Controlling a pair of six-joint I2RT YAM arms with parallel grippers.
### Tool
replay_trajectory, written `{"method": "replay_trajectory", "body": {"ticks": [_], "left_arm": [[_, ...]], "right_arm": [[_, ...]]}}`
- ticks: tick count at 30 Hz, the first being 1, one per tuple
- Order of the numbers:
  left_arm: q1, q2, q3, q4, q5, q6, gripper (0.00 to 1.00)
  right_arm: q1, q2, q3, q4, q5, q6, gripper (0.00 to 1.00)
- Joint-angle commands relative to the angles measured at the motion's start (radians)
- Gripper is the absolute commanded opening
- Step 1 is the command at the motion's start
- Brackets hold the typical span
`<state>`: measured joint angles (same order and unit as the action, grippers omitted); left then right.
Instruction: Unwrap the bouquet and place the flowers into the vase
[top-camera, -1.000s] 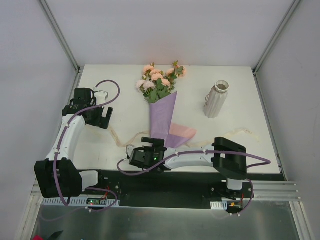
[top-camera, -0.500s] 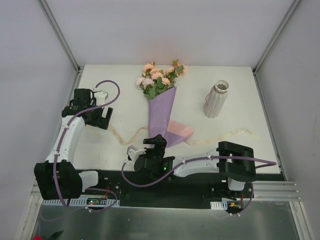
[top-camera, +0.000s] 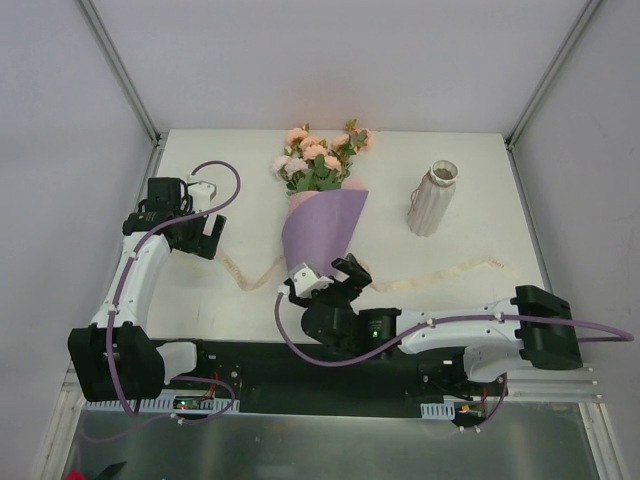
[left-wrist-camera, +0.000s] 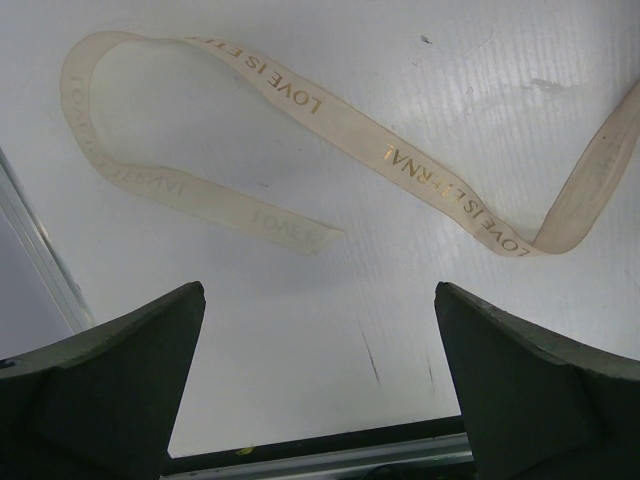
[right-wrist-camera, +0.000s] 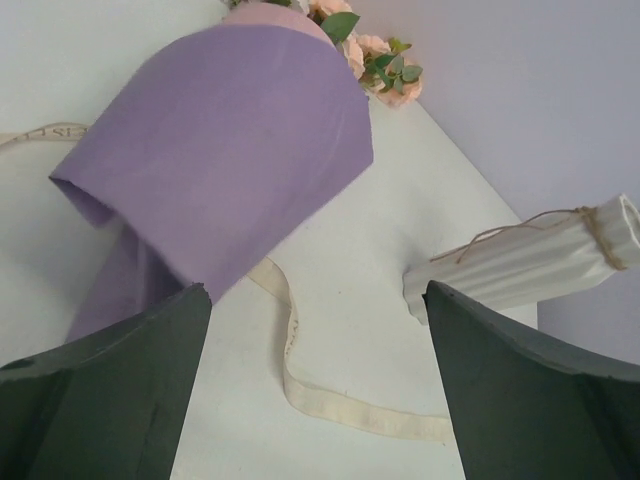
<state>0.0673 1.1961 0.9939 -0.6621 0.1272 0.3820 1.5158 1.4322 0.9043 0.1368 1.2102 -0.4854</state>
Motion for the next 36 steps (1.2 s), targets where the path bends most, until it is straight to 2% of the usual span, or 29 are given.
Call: {"method": "replay_trajectory", "body": {"ticks": [1, 5, 9, 13, 16, 19, 23, 27, 32, 36], "left_arm": [[0.009, -0.024, 0.014, 0.004, 0.019, 0.014, 0.99], [0.009, -0.017, 0.023, 0.004, 0.020, 0.015, 0.99], [0.011, -0.020, 0.028, 0.004, 0.022, 0.015, 0.99], [0.011, -0.021, 0.023, 0.001, 0.020, 0.017, 0.99], [0.011, -0.027, 0.025, -0.001, 0.017, 0.017, 0.99], [0.009, -0.032, 0.029, -0.004, 0.011, 0.023, 0.99], [0.011, -0.033, 0.034, -0.008, 0.011, 0.029, 0.99], [0.011, -0.035, 0.040, -0.014, 0.023, 0.035, 0.99], [0.011, -0.036, 0.049, -0.018, 0.025, 0.044, 0.99], [0.011, -0.027, 0.046, -0.019, 0.028, 0.051, 0.99]], "right_arm": [[0.007, -0.053, -0.015, -0.224, -0.058, 0.241, 0.93], [0.017, -0.027, -0.027, -0.227, -0.115, 0.240, 0.95], [0.014, 0.042, 0.013, -0.159, -0.123, 0.183, 0.96], [-0.029, 0.117, 0.083, -0.102, -0.056, 0.116, 0.96], [-0.086, 0.145, 0.142, -0.108, 0.012, 0.129, 0.96], [-0.121, 0.088, 0.206, -0.231, -0.062, 0.255, 0.96], [-0.192, 0.085, 0.319, -0.560, -0.222, 0.670, 0.96], [-0.244, 0.085, 0.324, -0.748, -0.363, 0.883, 0.96], [-0.368, -0.031, 0.153, -0.780, -0.506, 1.119, 0.93], [-0.514, -0.163, -0.109, -0.622, -0.671, 1.208, 0.91]]}}
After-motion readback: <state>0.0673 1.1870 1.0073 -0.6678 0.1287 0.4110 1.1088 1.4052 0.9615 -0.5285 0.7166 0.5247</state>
